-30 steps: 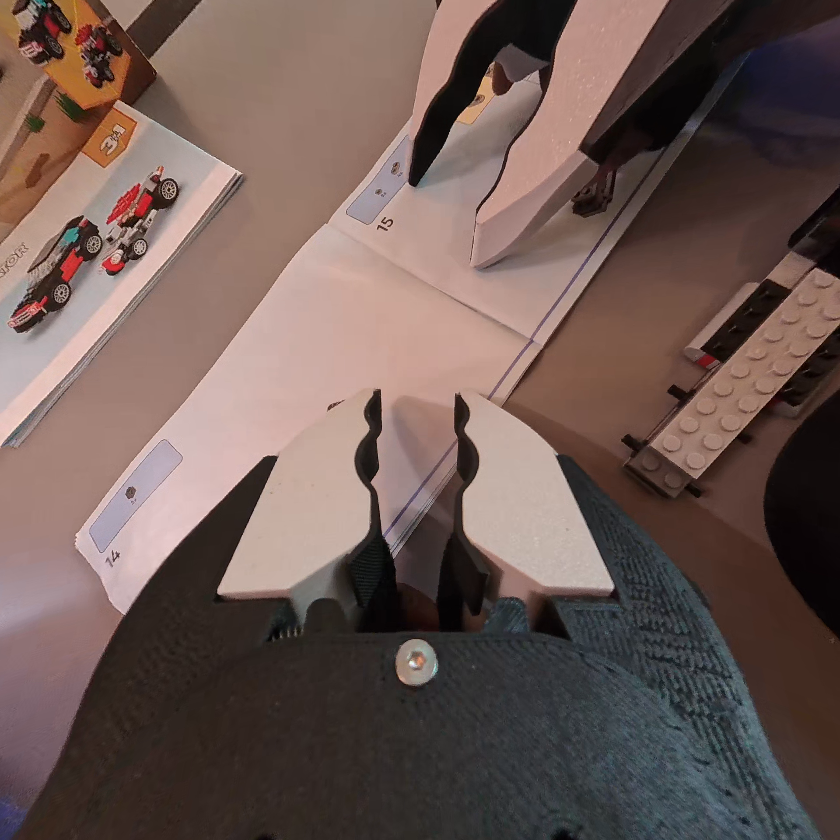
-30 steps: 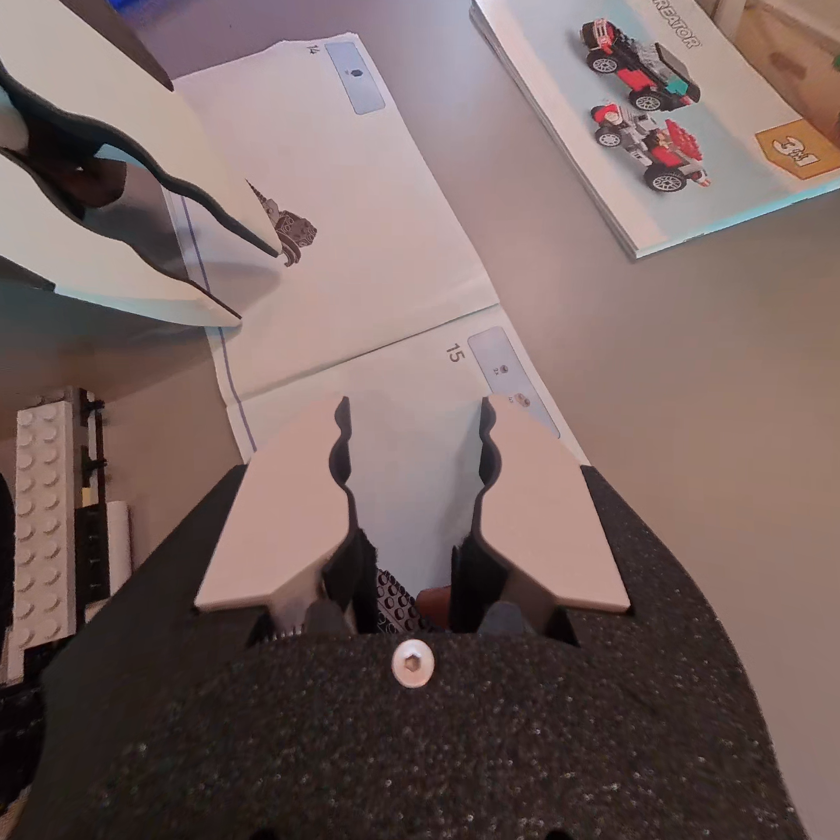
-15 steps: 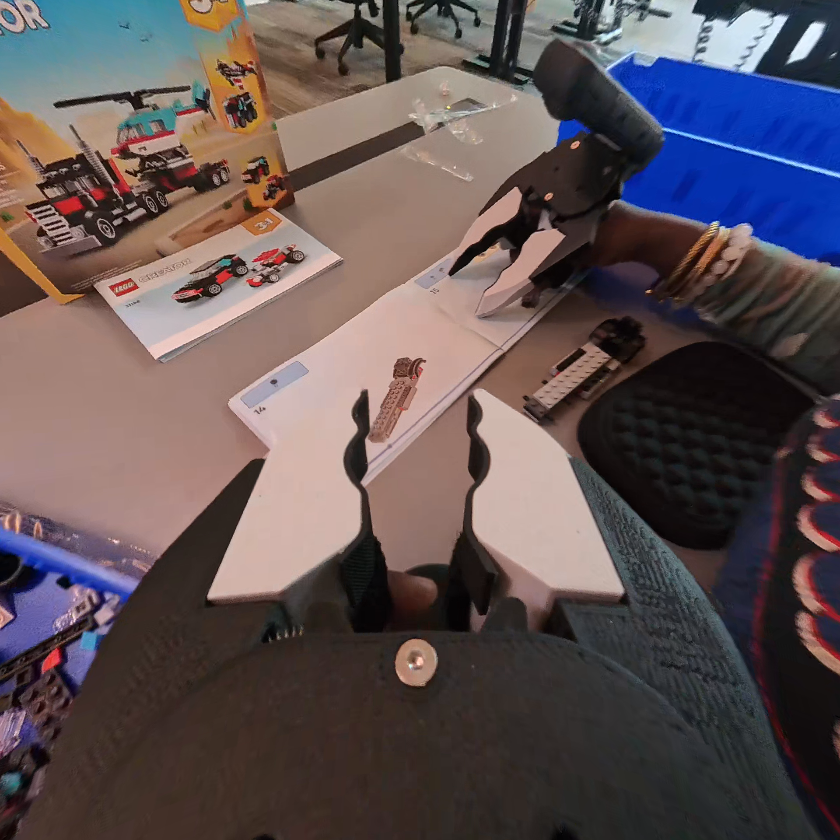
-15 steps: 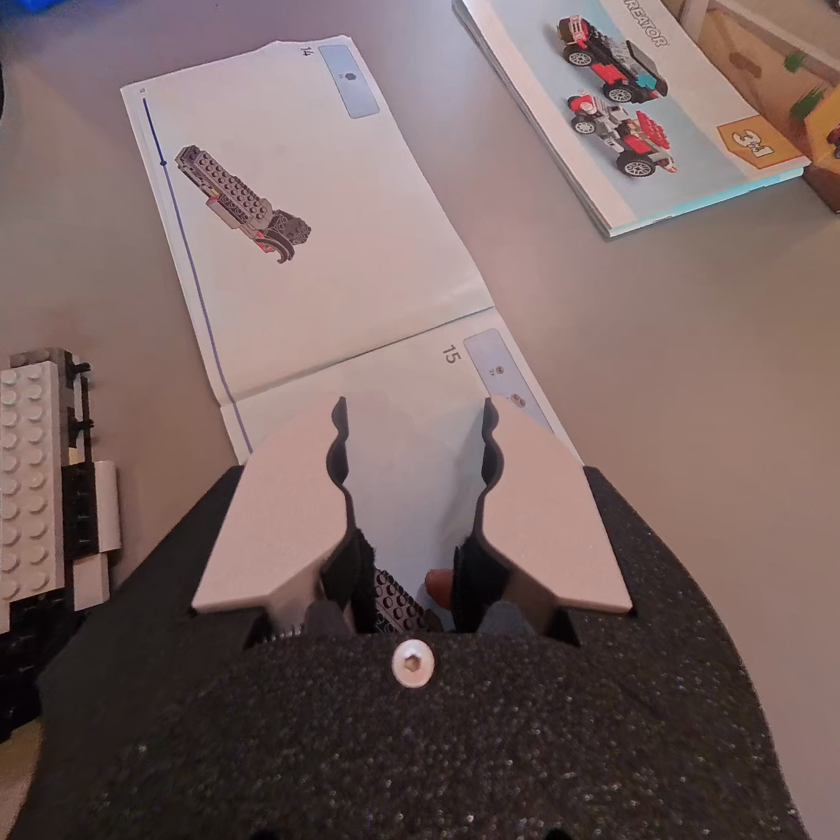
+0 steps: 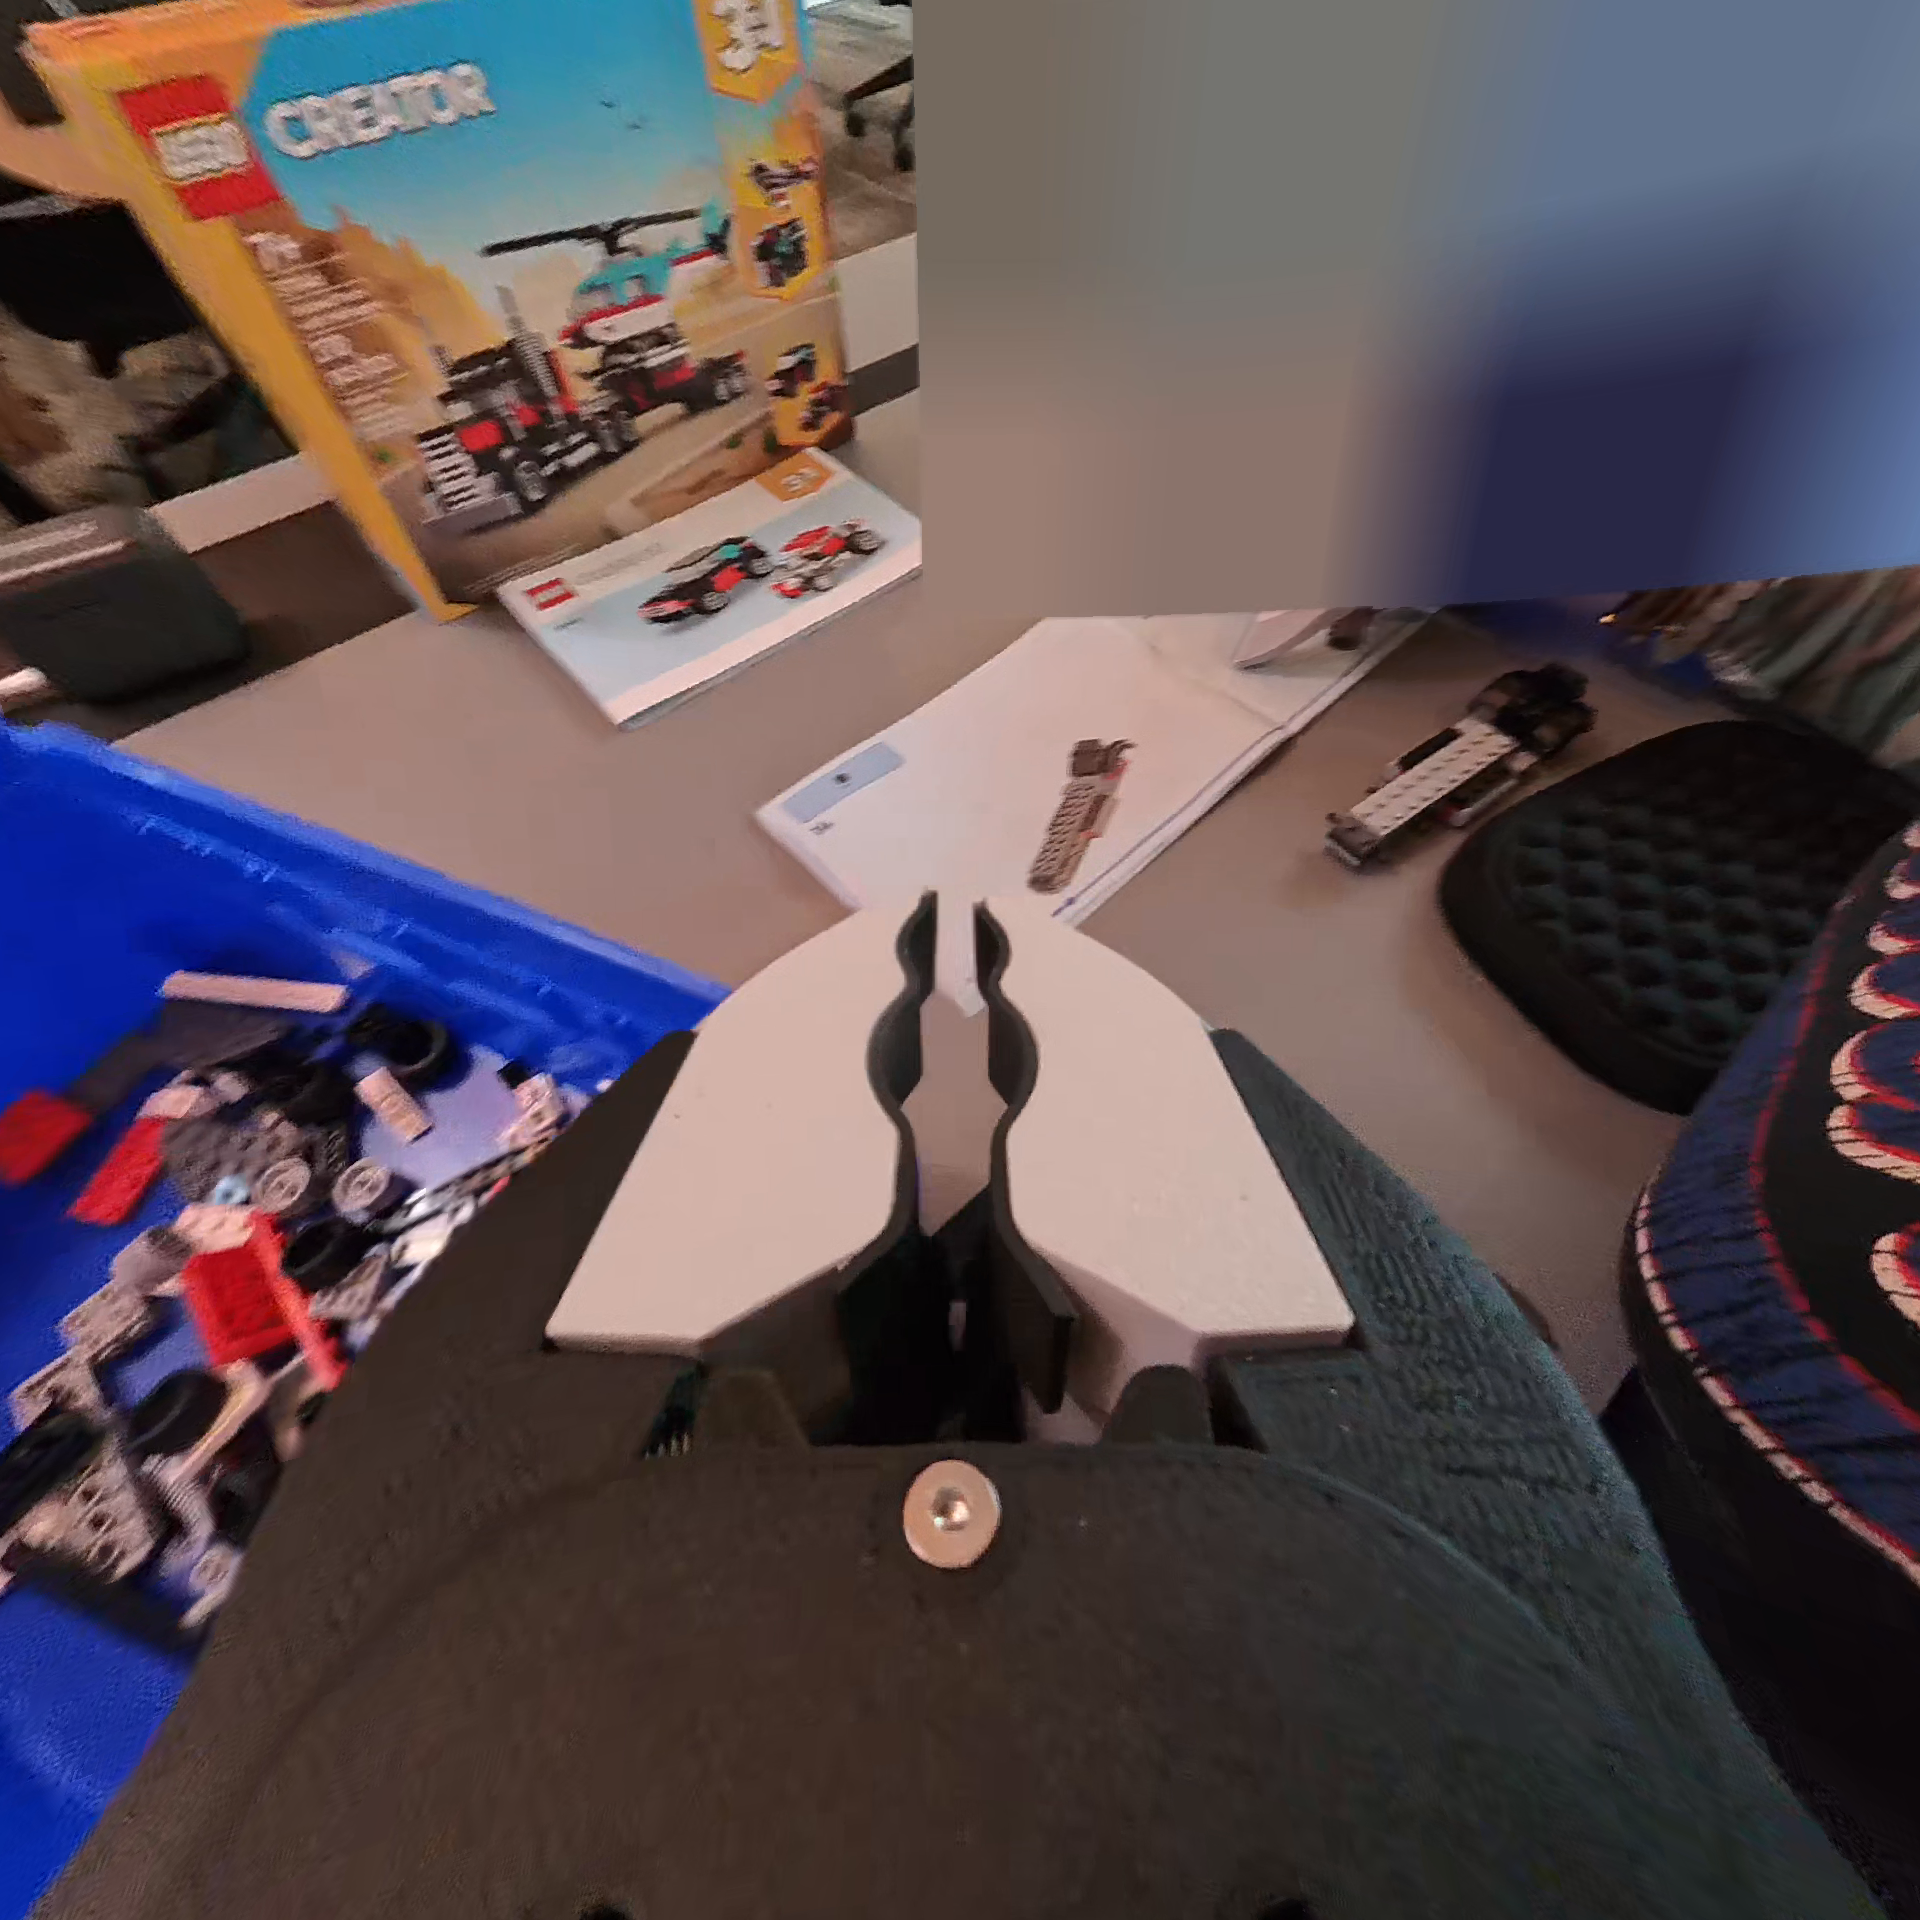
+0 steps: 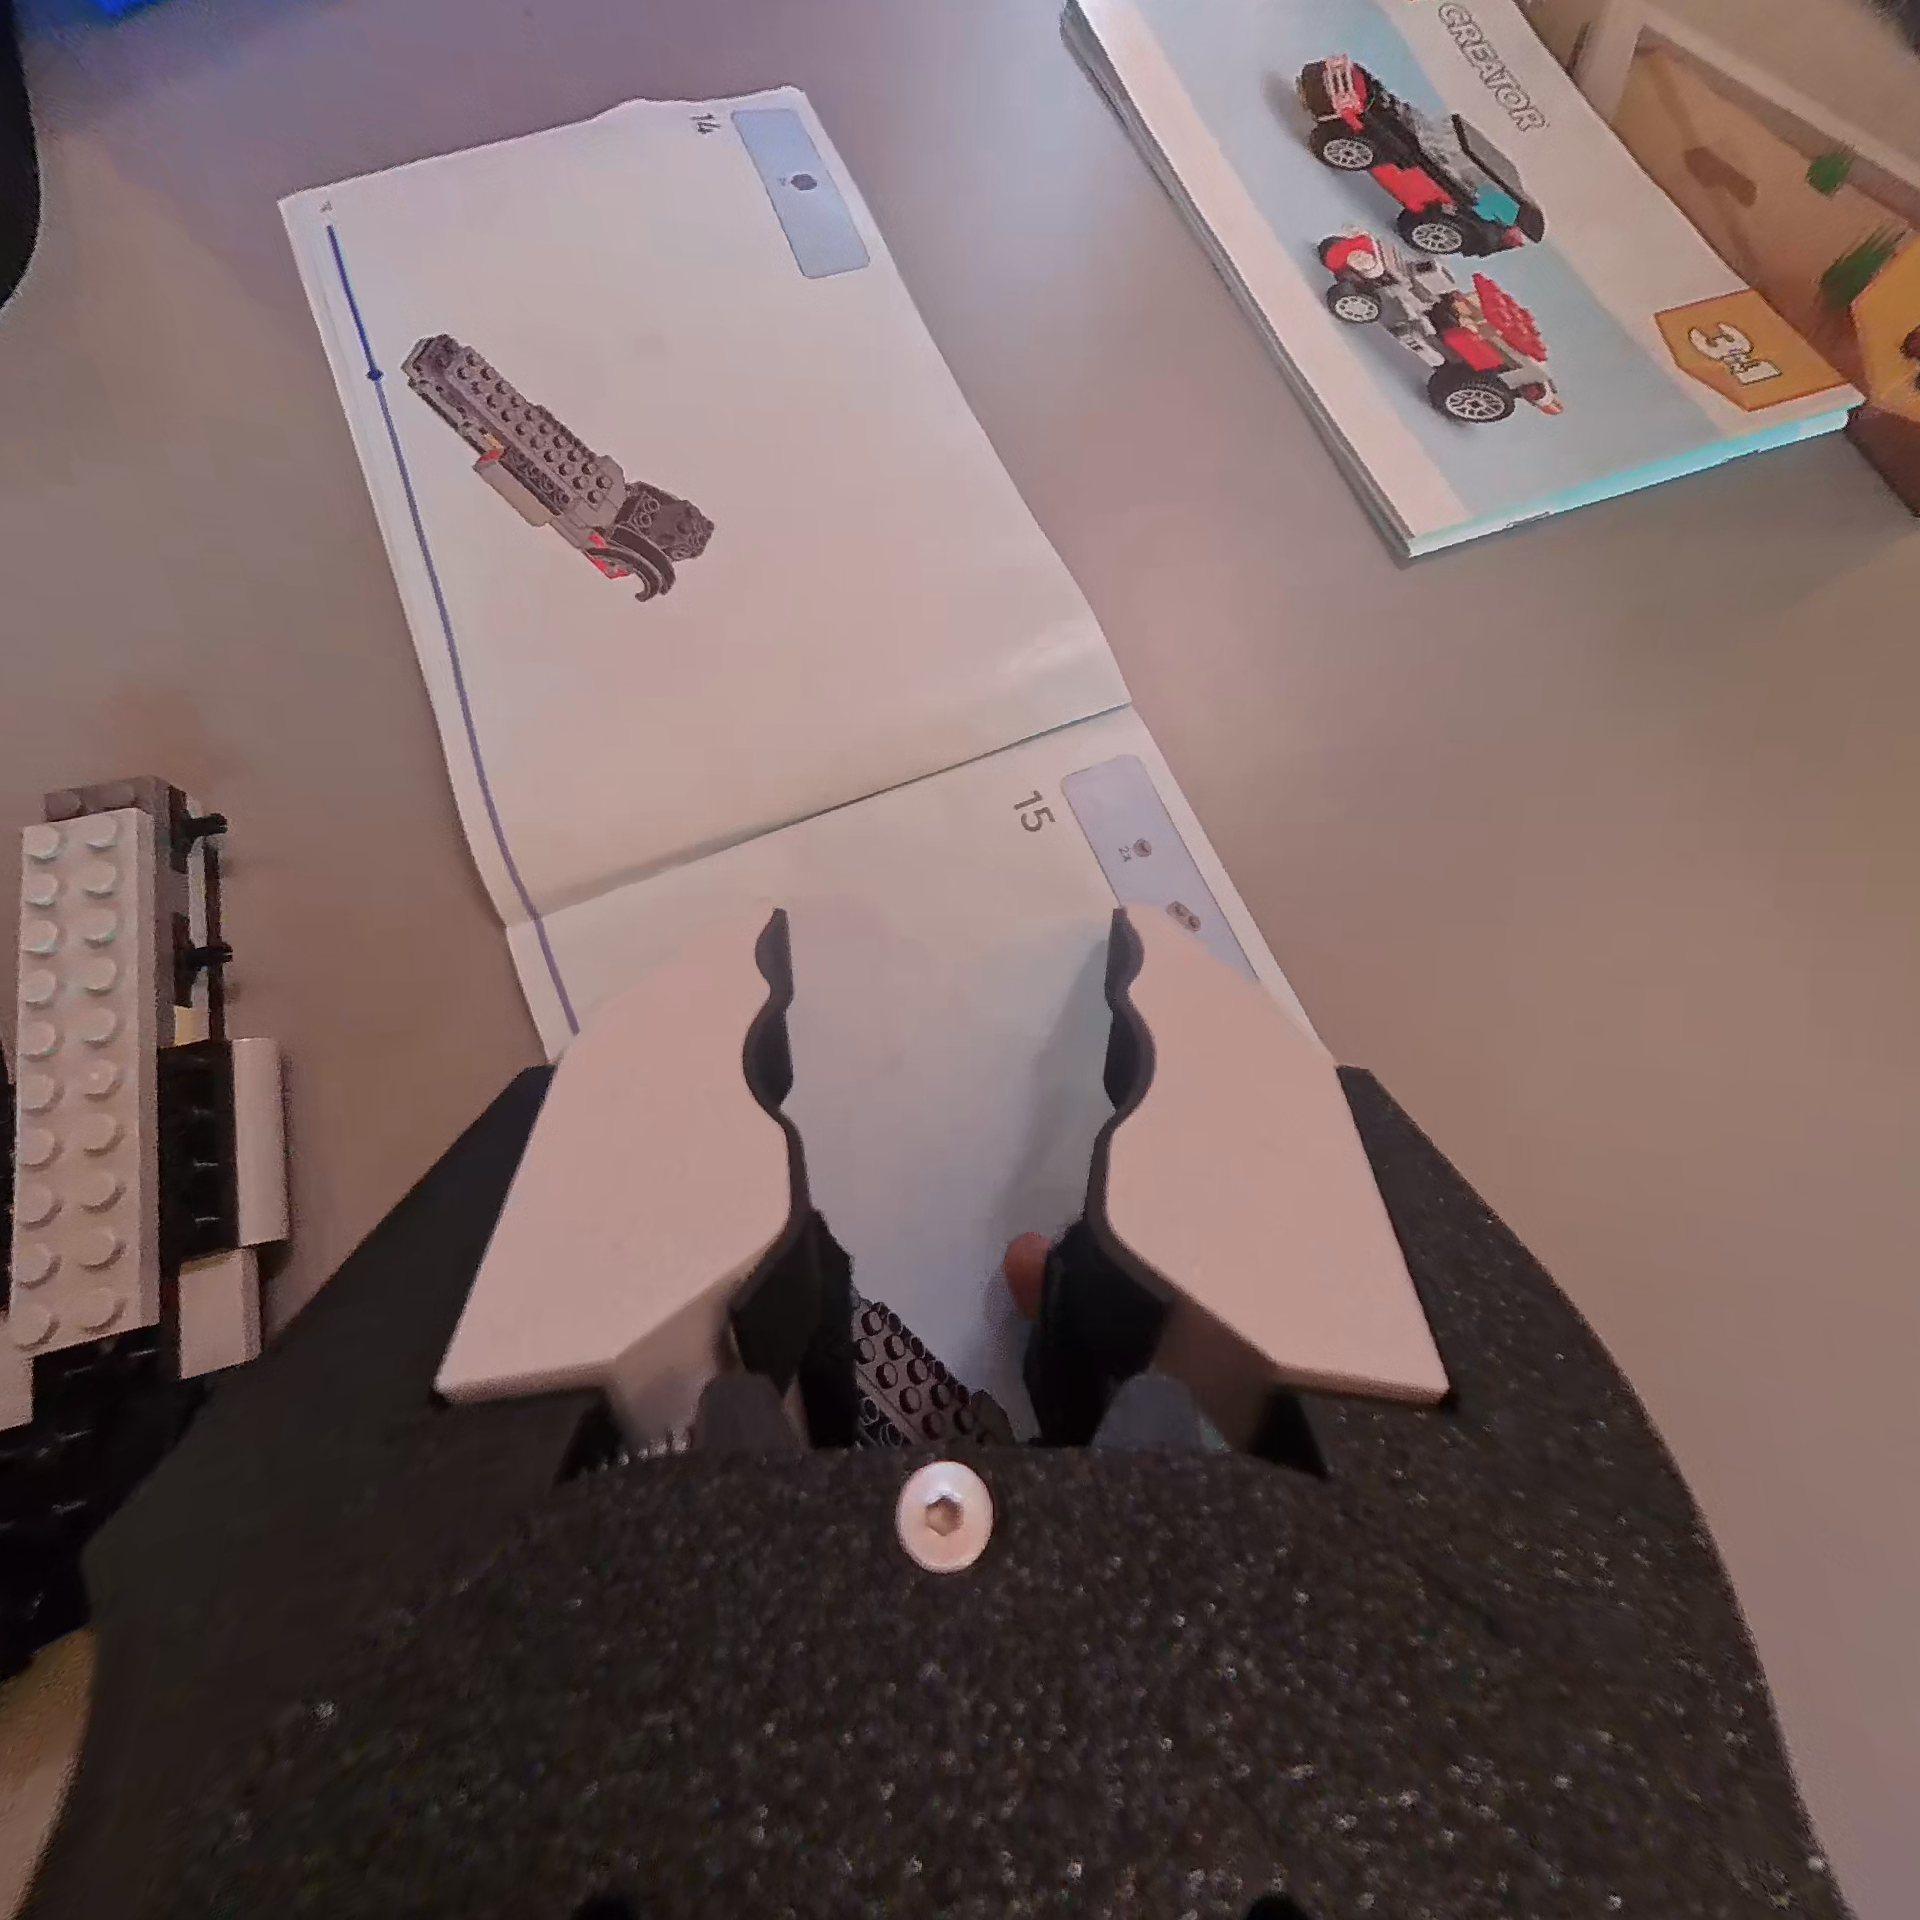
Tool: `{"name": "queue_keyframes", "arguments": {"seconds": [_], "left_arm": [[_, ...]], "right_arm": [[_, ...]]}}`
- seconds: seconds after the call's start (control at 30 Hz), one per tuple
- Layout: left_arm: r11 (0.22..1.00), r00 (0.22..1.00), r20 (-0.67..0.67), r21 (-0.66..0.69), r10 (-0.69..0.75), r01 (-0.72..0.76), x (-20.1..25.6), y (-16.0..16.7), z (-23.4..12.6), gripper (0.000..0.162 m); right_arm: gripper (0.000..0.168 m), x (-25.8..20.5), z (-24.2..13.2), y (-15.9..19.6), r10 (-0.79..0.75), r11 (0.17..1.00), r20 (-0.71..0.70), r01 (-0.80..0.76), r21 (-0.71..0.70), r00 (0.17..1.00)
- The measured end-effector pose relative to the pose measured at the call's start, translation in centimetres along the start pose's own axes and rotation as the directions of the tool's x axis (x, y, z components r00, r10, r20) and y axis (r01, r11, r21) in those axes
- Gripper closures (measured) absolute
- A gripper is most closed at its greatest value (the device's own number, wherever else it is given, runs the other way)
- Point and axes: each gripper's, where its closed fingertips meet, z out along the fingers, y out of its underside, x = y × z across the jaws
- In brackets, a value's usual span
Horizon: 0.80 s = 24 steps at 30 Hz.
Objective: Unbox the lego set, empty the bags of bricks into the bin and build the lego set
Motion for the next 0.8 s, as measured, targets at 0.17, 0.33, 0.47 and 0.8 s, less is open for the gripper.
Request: {"name": "queue_keyframes", "arguments": {"seconds": [0.17, 0.33, 0.47, 0.8], "left_arm": [[0.999, 0.989, 0.138, -0.029, -0.042, 0.046, -3.4, 0.7, -1.9, 0.122], [0.999, 0.976, 0.214, -0.019, -0.043, 0.048, -5.0, 1.0, -2.9, 0.111], [0.995, 0.979, 0.192, -0.06, -0.064, 0.077, -4.8, 1.6, -3.2, 0.129], [0.978, 0.93, 0.367, -0.193, -0.005, 0.082, -10.2, 3.4, -5.6, 0.157]], "right_arm": [[0.099, 0.2, 0.0, 0.0, 0.01, 1.0, -0.012, -0.01, -0.002, 1.0], [0.098, 0.0, -1.1, -1.4, -0.002, 0.992, -0.002, 0.002, 0.123, 1.0], [0.116, -0.2, -3.7, -4.5, 0.003, 0.932, -0.003, -0.001, 0.364, 1.0], [0.164, -0.8, -5.7, -5.2, -0.112, 0.903, -0.086, 0.138, 0.406, 0.99]]}}
